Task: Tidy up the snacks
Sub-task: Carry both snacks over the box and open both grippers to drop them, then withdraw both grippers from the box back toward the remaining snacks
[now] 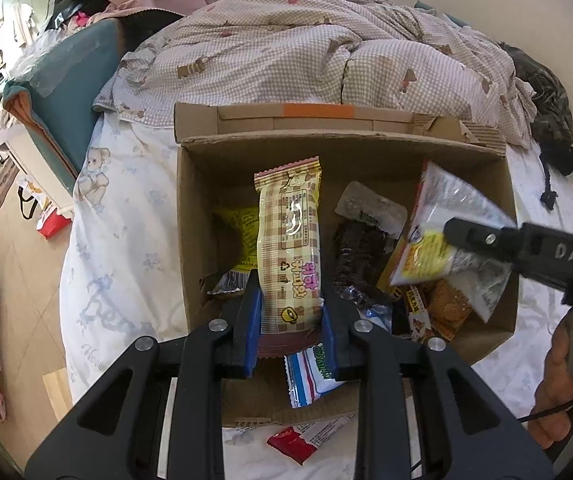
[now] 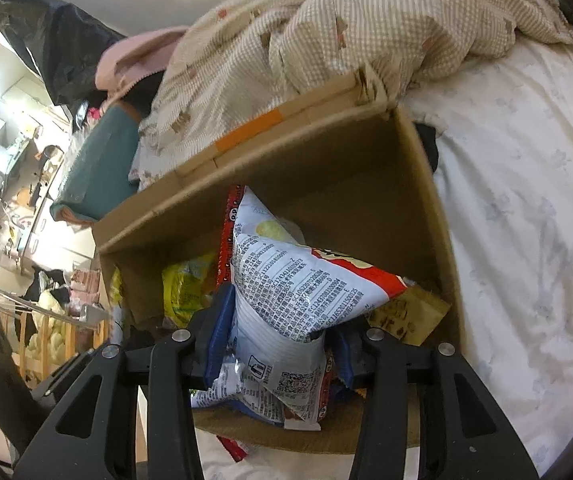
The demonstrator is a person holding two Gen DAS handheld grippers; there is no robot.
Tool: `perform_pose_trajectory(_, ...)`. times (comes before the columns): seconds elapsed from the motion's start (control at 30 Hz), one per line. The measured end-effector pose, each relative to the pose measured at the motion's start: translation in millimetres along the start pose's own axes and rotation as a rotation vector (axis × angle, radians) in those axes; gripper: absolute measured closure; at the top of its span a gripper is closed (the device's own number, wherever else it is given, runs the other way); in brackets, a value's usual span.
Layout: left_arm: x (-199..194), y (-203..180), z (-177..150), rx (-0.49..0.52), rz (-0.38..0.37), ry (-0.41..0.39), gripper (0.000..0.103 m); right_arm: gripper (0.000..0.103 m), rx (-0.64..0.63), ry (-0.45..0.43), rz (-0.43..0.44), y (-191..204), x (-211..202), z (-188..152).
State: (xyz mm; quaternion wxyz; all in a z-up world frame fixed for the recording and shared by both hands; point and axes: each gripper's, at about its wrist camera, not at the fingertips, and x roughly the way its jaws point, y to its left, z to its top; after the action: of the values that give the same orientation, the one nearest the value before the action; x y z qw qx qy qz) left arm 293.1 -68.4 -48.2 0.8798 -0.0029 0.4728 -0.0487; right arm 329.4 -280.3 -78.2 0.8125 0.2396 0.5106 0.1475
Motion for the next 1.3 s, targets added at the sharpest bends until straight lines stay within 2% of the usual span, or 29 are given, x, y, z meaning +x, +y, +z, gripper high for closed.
perform_pose_trajectory(0.2,0.6,1.5,-0.4,-0.007,-0.003,0.003,0.078,0.054,-0.016,0.004,-0.011,4.2,0.0,-2.3)
perform_pose_trajectory(0.27,1.1,3.0,-1.2,-0.017,-0.015,0.014,0.073,0.045,-0.016,0.001,-0.016,3.9,-0.8,-2.3)
perform_pose_trajectory(0.33,0.1,3.2,-2.0,-0.018,-0.030,0.017,0.070,0.030,-0.017,-0.011,-0.021,3.7,-3.2,-2.3)
perform_pose_trajectory(0.4,-2.1,3.8,-3.0,-0.026,-0.056,0.020,0.054,0.027,-0.026,-0.018,-0.036,4.8,-4.9,-1.6)
perform_pose_trajectory(0.47,-7.7,5.9,-3.7,-0.046,-0.060,-0.004,0.028,0.025,-0.034,-0.021,-0.044,5.1,-5.9,-1.5)
perform_pose_trajectory(0.53,-12.7,5.2,-3.1,-0.045,-0.043,-0.027,0.020,0.023,-0.042,-0.020,-0.051,5.6,-6.4,-1.9)
perform_pose_trajectory(0.7,-17.3,5.4,-3.4,-0.026,-0.023,-0.043,0.019,0.023,-0.051,-0.023,-0.054,7.0,-8.9,-1.7)
perform_pose_trajectory(1.03,-23.2,13.8,-14.0,-0.054,-0.001,-0.052,0.019,0.023,-0.053,-0.020,-0.062,7.2,-18.3,-12.4)
perform_pose_trajectory(1.2,-38.1,18.6,-19.6,-0.053,0.005,-0.083,0.019,0.023,-0.041,-0.034,-0.064,5.2,-33.8,-20.1)
perform_pose_trajectory(1.3,-53.6,26.5,-22.7,-0.098,0.025,-0.126,0.019,0.023,-0.040,-0.040,-0.077,4.3,-40.6,-26.1)
